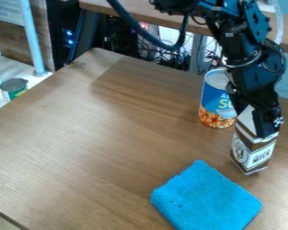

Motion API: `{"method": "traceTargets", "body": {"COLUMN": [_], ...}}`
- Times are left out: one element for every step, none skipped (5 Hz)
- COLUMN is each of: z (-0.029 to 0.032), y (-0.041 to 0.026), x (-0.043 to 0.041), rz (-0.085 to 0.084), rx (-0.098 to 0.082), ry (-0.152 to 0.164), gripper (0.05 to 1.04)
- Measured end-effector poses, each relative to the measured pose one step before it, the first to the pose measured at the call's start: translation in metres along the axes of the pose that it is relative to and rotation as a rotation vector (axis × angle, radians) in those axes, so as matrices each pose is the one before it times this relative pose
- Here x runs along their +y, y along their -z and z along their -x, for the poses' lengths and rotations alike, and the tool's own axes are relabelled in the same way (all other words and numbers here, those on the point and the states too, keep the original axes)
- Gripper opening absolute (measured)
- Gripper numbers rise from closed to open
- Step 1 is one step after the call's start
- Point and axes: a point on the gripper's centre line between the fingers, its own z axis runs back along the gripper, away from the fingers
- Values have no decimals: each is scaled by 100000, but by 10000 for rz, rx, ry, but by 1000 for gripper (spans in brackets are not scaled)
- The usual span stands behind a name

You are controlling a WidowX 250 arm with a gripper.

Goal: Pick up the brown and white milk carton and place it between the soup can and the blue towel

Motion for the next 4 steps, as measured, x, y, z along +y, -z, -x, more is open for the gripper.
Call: {"method": "traceTargets", "body": {"z": [586,-352,-551,-321], "y": [323,-2208,-3334,-3783], "x": [-334,8,106,-26], "rz": [197,-2,-149,-54], "rx": [102,-550,-723,-390], "ry": [-152,-94,47,-13], "gripper": [1012,1008,1006,1004]}}
